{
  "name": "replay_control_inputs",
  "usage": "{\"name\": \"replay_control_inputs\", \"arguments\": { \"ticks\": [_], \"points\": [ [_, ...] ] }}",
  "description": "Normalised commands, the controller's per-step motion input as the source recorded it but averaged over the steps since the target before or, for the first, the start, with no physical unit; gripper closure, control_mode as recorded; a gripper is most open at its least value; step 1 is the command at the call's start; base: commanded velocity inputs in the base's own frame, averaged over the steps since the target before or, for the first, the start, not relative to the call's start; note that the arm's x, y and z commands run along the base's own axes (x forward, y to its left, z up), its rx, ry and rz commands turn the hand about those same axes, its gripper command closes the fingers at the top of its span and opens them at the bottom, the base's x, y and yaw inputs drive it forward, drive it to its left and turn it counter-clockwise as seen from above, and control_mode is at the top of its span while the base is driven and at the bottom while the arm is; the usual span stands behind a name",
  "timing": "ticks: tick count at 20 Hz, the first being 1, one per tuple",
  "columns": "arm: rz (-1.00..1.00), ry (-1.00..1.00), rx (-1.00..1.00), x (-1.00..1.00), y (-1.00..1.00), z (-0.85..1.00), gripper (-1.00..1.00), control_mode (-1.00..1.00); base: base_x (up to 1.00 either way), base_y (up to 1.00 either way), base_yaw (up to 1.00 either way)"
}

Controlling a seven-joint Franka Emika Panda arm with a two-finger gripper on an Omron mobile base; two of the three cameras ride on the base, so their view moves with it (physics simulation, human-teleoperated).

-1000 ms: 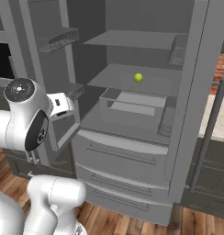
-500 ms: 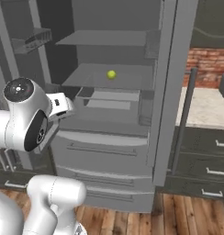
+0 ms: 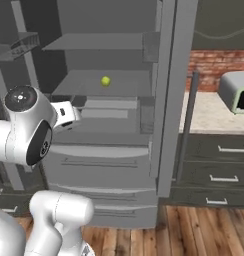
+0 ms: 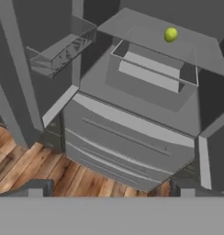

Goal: Retrieve the mango and pear from the fridge and place them into the bowl on the dining table.

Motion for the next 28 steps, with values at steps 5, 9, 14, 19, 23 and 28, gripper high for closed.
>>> {"name": "replay_control_inputs", "arguments": {
  "ticks": [5, 9, 14, 19, 23, 28],
  "points": [
    [0.00, 0.00, 0.00, 0.00, 0.00, 0.00, -1.00, 1.00, 0.70, 0.00, -0.06],
    [0.00, 0.00, 0.00, 0.00, 0.00, 0.00, -1.00, 1.00, 0.84, 0.00, 0.00],
    [0.00, 0.00, 0.00, 0.00, 0.00, 0.00, -1.00, 1.00, 0.62, -0.12, 0.04],
    [0.00, 0.00, 0.00, 0.00, 0.00, 0.00, -1.00, 1.00, 0.32, -0.01, 0.09],
    [0.00, 0.00, 0.00, 0.00, 0.00, 0.00, -1.00, 1.00, 0.00, -0.05, 0.04],
    [0.00, 0.00, 0.00, 0.00, 0.00, 0.00, -1.00, 1.00, 0.00, -0.03, 0.00]
  ]
}}
